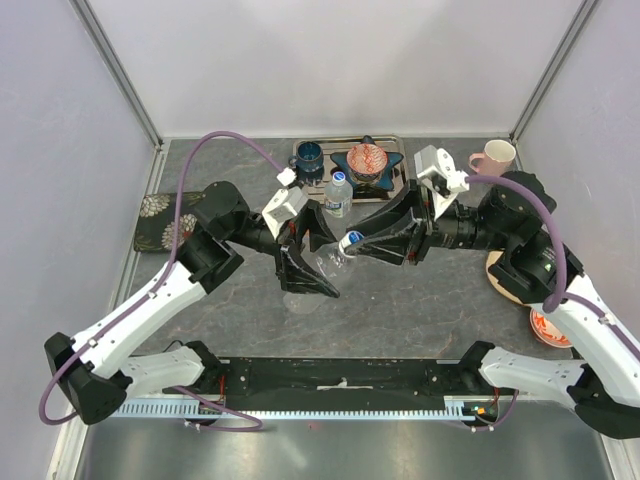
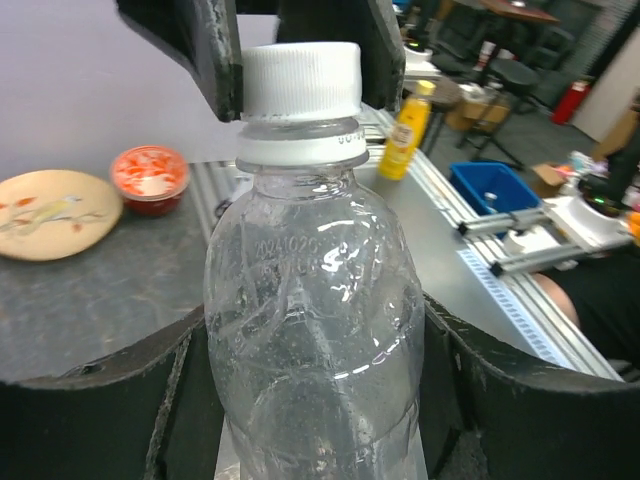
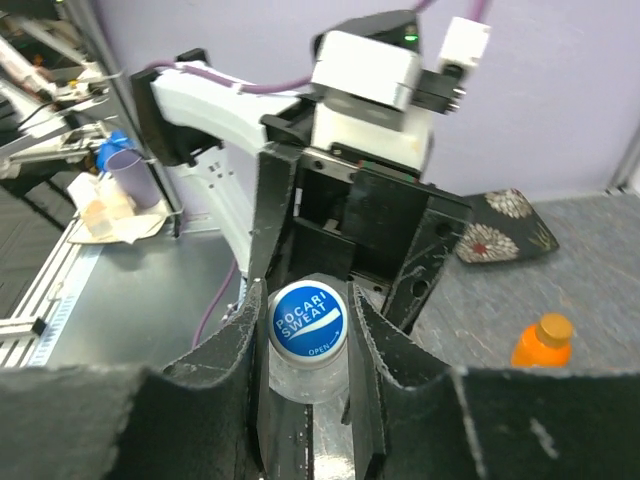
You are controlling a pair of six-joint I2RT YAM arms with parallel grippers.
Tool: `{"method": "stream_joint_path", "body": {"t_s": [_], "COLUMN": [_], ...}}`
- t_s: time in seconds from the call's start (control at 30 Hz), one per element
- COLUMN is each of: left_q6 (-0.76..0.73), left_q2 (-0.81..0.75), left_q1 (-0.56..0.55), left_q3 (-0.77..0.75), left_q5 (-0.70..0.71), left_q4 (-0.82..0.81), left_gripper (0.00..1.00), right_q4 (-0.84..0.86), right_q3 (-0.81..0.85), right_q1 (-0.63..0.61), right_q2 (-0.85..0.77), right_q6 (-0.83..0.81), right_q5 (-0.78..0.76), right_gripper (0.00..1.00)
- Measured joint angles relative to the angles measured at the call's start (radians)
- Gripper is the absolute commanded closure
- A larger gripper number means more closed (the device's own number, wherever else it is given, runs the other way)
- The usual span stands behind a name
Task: Unscrew the bottle caps
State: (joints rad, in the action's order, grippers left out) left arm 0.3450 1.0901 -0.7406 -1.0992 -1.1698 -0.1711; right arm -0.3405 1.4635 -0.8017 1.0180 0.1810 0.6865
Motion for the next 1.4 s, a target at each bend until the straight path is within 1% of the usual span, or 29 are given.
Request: {"method": "stream_joint_path", "body": {"t_s": [0.2, 0.3, 0.5, 0.6, 0.8, 0.83, 0.87, 0.97, 1.03, 1.07, 1.2, 1.23, 1.27, 1.33, 1.37, 1.4], "left_q6": [0.203, 0.298, 0.467, 0.529, 0.574, 0.575, 0.575, 0.566, 0.510, 0.472, 0.315, 0.288, 0.257, 0.208, 0.188, 0.167], "left_q2": [0.051, 0.078, 0.124, 0.151, 0.169, 0.169, 0.169, 0.168, 0.156, 0.146, 0.108, 0.102, 0.095, 0.084, 0.079, 0.075], "left_q1": [0.000, -0.001, -0.001, -0.001, 0.002, 0.004, 0.007, 0.018, 0.023, 0.026, 0.034, 0.035, 0.037, 0.039, 0.040, 0.041], "left_q3": [0.013, 0.014, 0.014, 0.014, 0.014, 0.014, 0.014, 0.014, 0.013, 0.012, -0.004, -0.006, -0.008, -0.010, -0.011, -0.012], "left_q5": [-0.157, -0.204, -0.270, -0.291, -0.309, -0.312, -0.316, -0.318, -0.310, -0.301, -0.243, -0.230, -0.213, -0.185, -0.166, -0.153], "left_q4": [-0.230, -0.351, -0.580, -0.677, -0.745, -0.745, -0.743, -0.709, -0.626, -0.571, -0.369, -0.338, -0.300, -0.241, -0.214, -0.188], "left_gripper": [0.60, 0.59, 0.59, 0.58, 0.58, 0.58, 0.58, 0.58, 0.58, 0.58, 0.58, 0.58, 0.58, 0.58, 0.58, 0.58], "right_q4": [0.138, 0.209, 0.449, 0.483, 0.473, 0.463, 0.452, 0.388, 0.327, 0.304, 0.222, 0.210, 0.199, 0.178, 0.168, 0.161], "right_q3": [-0.068, -0.088, -0.174, -0.187, -0.188, -0.188, -0.186, -0.166, -0.148, -0.140, -0.106, -0.101, -0.097, -0.093, -0.091, -0.090], "right_q1": [0.001, 0.004, 0.014, 0.018, 0.019, 0.019, 0.019, 0.019, 0.019, 0.019, 0.019, 0.018, 0.018, 0.017, 0.016, 0.016], "right_q2": [-0.026, -0.026, -0.028, -0.028, -0.029, -0.030, -0.030, -0.031, -0.031, -0.031, -0.032, -0.032, -0.034, -0.035, -0.035, -0.035], "right_q6": [0.001, 0.023, 0.151, 0.172, 0.168, 0.161, 0.154, 0.125, 0.102, 0.094, 0.071, 0.067, 0.064, 0.060, 0.057, 0.056], "right_q5": [0.134, 0.188, 0.274, 0.293, 0.300, 0.299, 0.294, 0.267, 0.238, 0.226, 0.157, 0.140, 0.122, 0.095, 0.080, 0.071], "right_gripper": [1.00, 1.00, 1.00, 1.00, 1.00, 1.00, 0.89, 0.76, 0.71, 0.67, 0.62, 0.60, 0.56, 0.53, 0.49, 0.48]}}
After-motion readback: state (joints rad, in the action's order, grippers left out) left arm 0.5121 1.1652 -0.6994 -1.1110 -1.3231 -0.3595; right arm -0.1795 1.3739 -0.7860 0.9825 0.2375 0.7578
